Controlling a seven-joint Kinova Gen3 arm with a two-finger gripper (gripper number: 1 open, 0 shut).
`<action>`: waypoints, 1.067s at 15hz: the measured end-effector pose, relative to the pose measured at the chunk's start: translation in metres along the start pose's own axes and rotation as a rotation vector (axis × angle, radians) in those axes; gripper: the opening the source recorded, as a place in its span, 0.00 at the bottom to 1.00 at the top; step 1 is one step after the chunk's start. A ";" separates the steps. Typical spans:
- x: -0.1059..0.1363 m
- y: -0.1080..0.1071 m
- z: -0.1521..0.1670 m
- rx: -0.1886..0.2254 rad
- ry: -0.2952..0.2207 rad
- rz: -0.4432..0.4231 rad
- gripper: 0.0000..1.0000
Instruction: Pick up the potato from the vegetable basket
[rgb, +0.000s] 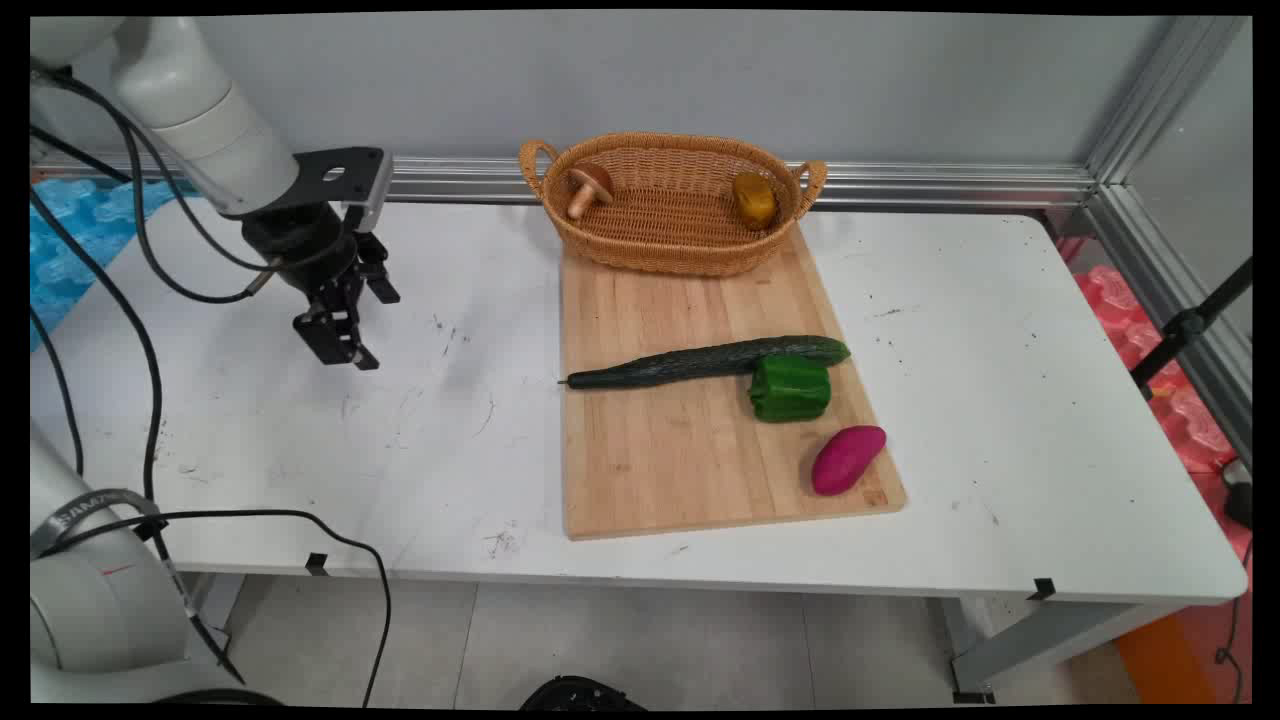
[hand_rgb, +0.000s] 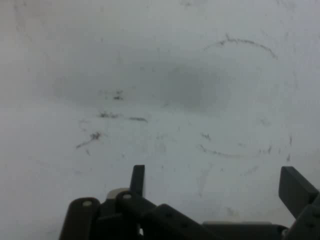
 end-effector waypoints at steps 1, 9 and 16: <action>0.004 -0.002 -0.001 0.003 0.012 -0.011 1.00; 0.079 -0.039 -0.021 0.082 0.196 -0.119 1.00; 0.162 -0.085 -0.022 0.180 0.375 -0.192 1.00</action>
